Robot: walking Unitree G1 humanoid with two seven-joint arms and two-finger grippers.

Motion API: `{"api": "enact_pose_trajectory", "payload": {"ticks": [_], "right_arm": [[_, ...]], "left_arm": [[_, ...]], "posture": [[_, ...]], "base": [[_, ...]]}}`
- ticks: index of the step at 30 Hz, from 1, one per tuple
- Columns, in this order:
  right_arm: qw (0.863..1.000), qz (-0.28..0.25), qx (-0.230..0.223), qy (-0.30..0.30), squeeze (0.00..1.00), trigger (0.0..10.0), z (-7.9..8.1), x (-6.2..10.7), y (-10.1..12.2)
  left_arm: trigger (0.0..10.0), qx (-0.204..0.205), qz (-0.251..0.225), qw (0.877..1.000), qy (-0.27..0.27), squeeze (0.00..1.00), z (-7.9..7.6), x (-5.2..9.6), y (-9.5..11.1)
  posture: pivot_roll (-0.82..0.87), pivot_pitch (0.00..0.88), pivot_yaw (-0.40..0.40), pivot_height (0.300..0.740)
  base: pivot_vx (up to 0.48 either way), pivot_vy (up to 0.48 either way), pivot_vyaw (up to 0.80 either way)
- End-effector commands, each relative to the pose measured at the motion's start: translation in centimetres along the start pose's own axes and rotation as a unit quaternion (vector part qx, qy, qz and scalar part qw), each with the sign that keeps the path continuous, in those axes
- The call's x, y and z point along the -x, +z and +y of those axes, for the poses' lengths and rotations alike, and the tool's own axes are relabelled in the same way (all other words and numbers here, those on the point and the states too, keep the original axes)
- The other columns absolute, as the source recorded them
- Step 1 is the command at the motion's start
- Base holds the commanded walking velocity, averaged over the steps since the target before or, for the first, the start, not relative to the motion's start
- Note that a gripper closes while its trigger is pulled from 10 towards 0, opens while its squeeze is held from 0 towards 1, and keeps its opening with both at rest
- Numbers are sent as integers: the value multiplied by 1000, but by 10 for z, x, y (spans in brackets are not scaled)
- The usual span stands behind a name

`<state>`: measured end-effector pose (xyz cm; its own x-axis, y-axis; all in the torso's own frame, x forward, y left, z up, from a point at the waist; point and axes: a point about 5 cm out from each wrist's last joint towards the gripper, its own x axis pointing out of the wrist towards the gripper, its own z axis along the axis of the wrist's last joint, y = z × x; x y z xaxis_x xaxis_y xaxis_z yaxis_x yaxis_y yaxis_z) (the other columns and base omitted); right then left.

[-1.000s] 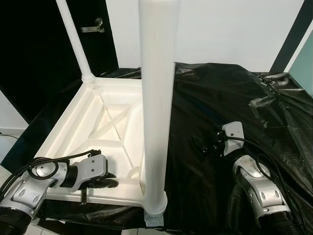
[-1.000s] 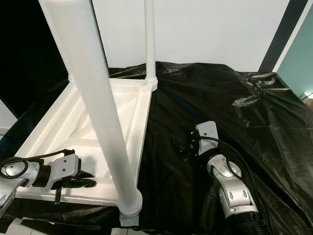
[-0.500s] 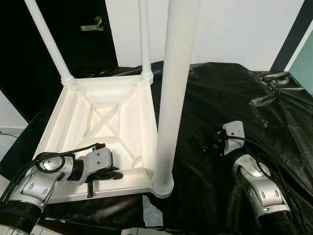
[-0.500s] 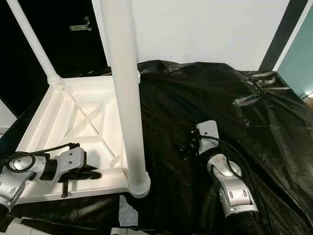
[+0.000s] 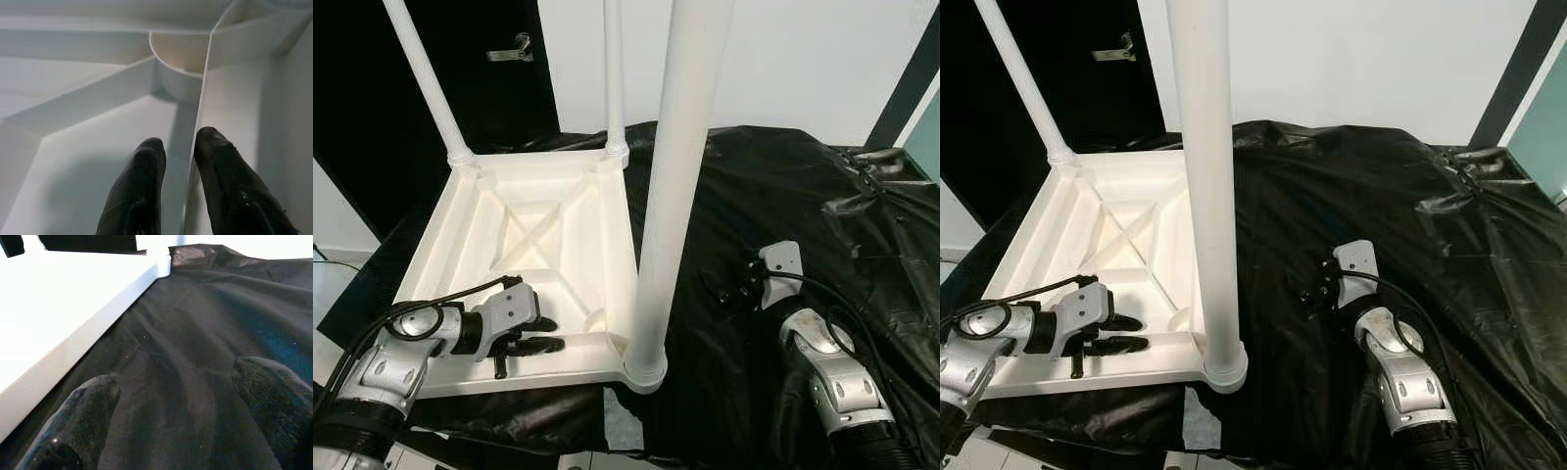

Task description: Building children table

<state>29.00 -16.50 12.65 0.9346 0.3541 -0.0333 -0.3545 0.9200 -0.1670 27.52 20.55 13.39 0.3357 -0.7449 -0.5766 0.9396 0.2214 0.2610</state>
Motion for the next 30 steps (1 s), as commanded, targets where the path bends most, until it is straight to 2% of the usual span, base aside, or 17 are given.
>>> {"api": "enact_pose_trajectory", "payload": {"ticks": [1, 4, 7, 9, 14, 16, 20, 22, 25, 30], "right_arm": [[1000, 3, -3, -7, 0, 10000, -2, 0, -1], [1000, 3, -4, -7, 0, 10000, -2, 0, -2], [1000, 2, -5, -1, 0, 10000, 1, -1, -1], [1000, 2, -5, -1, 0, 10000, 1, -1, -1], [1000, 3, -3, 0, 0, 10000, -1, -1, 0], [1000, 3, -3, 0, 0, 10000, -1, -1, 0], [1000, 2, -4, 1, 0, 10000, 0, -1, 0], [1000, 2, -4, 0, 0, 10000, 0, -1, -1], [1000, 3, -4, -1, 0, 10000, 0, -1, -1], [1000, 3, -5, 0, 0, 10000, 1, -2, -1]], "left_arm": [[10000, 0, -31, 995, 98, 0, 13, 10, 11], [10000, 3, -53, 995, 87, 0, 9, 11, 17], [10000, 19, -114, 991, 64, 0, -2, 10, 34], [10000, 19, -114, 991, 64, 0, -2, 10, 34], [10000, 36, -166, 985, 37, 0, -16, 15, 44], [10000, 40, -168, 984, 38, 0, -17, 15, 45], [10000, 52, -178, 983, -3, 0, -36, 18, 46], [10000, 57, -175, 983, -12, 0, -39, 18, 46], [10000, 64, -156, 985, -45, 0, -54, 20, 43], [10000, 65, -133, 987, -62, 0, -62, 20, 37]], "posture": [[122, 0, 4, 740], [124, 0, 2, 740], [125, 0, -3, 740], [125, 0, -3, 740], [127, 0, -7, 740], [127, 0, -7, 740], [126, 0, -5, 740], [126, 0, -3, 740], [128, 0, -4, 740], [130, 0, -4, 740]], "base": [[0, 0, 0], [0, 0, 0], [0, 0, 0], [0, 0, 0], [0, 0, 0], [0, 0, 0], [0, 0, 0], [0, 0, 0], [0, 0, 0], [0, 0, 0]]}}
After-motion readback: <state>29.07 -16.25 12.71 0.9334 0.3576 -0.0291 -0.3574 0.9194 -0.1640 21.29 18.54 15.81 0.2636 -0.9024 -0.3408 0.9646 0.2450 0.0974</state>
